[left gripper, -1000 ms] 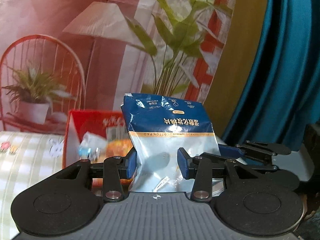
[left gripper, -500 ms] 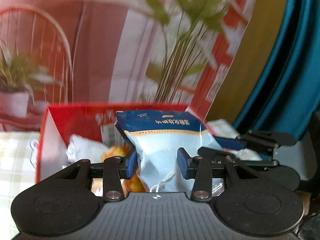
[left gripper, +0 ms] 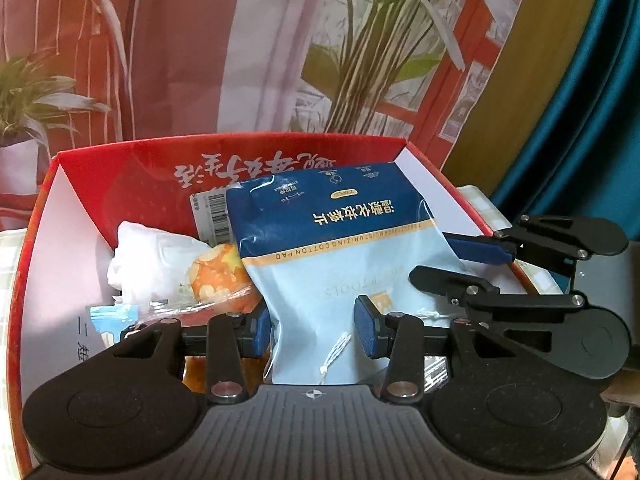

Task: Organize soft objects
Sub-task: 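Lower the cotton pad bag into the box and open both grippers, then move both grippers to the black eye mask and close on its strap, then lift the black eye mask with both grippers and lower it into the box, then open both grippers to release the eye mask in the box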

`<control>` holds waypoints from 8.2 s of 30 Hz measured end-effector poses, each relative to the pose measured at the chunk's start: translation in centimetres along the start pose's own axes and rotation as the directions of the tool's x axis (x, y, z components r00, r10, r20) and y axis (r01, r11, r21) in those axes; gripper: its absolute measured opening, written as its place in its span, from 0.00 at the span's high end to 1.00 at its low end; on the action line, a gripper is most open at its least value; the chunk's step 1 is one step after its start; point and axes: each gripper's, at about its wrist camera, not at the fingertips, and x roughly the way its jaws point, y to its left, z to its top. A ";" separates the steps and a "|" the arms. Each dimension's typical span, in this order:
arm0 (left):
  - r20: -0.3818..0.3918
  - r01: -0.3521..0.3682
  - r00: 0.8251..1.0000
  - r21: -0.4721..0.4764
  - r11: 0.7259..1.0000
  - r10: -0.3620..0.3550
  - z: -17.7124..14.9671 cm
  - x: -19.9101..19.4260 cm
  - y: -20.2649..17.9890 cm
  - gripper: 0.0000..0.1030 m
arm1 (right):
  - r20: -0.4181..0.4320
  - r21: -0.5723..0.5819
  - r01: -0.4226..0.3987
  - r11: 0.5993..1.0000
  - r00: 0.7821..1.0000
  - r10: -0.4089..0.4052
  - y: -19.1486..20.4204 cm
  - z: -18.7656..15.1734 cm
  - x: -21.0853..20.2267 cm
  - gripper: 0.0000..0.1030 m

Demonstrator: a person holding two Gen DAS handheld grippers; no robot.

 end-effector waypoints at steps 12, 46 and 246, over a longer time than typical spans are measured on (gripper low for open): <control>0.126 -0.064 0.990 0.023 0.998 0.061 0.0 -4.3 -0.9 0.11 | 0.084 0.072 0.035 0.997 0.996 -0.041 -0.6 0.7 -2.8 0.26; 0.179 -0.253 0.949 -0.056 0.966 0.259 -12.8 -13.0 -1.3 0.00 | 0.176 0.393 -0.058 0.918 0.984 -0.013 4.0 -8.9 -12.7 0.00; 0.097 -0.193 0.976 -0.026 0.981 0.194 -10.4 -12.3 -2.5 0.00 | 0.128 0.263 -0.062 0.963 0.991 0.028 4.0 -4.2 -11.0 0.00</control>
